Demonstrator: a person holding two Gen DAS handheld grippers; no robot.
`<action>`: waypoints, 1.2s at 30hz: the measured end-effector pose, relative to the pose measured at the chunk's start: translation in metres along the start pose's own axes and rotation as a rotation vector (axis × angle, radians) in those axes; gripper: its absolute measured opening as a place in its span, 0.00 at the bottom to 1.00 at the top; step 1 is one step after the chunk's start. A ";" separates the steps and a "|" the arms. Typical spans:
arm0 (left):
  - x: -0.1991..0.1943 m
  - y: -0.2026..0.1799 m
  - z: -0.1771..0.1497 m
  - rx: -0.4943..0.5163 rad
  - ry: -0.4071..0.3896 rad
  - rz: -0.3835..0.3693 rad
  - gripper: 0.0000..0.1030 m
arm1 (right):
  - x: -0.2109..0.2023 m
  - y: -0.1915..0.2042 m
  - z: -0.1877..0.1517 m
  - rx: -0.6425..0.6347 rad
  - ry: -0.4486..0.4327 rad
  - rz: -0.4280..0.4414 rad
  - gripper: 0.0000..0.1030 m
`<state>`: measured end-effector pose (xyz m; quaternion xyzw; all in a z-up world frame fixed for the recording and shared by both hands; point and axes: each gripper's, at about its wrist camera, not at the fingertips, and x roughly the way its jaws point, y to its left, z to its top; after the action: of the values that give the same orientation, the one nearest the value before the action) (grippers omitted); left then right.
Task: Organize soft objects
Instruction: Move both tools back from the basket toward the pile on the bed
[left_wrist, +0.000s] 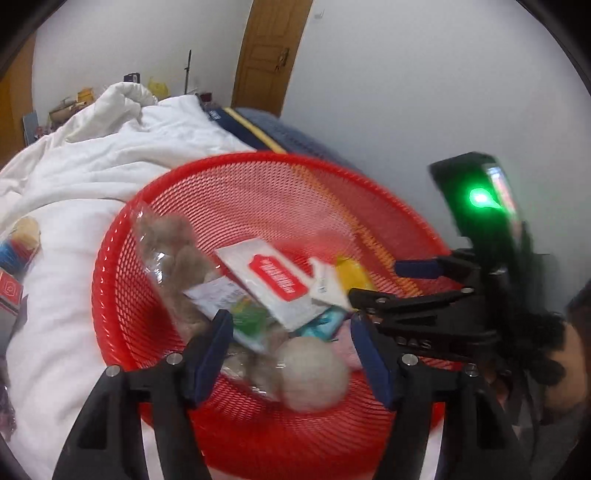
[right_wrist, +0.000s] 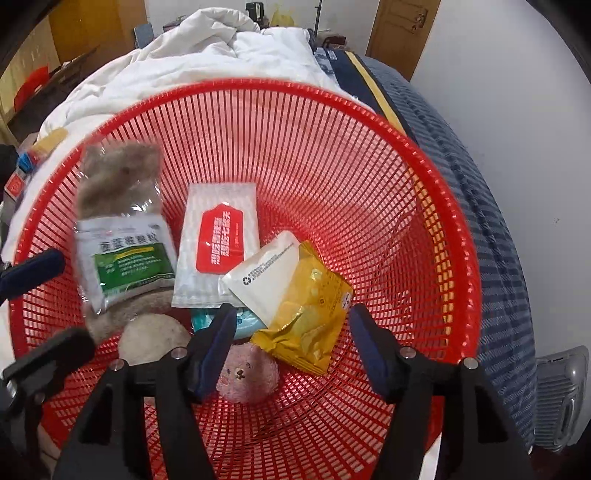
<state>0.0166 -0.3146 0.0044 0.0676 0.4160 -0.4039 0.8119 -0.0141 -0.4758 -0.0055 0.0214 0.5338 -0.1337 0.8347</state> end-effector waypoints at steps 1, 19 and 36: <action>-0.006 0.000 -0.002 -0.006 -0.017 -0.018 0.67 | -0.002 0.001 0.000 0.000 -0.005 0.003 0.61; -0.124 0.099 -0.034 -0.179 -0.193 0.130 0.67 | -0.021 0.033 0.012 -0.031 -0.068 0.031 0.63; -0.154 0.211 -0.115 -0.522 -0.240 0.267 0.67 | -0.099 0.091 0.016 -0.080 -0.303 0.196 0.63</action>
<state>0.0446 -0.0309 -0.0047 -0.1372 0.3941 -0.1784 0.8911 -0.0163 -0.3708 0.0808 0.0196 0.4021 -0.0322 0.9148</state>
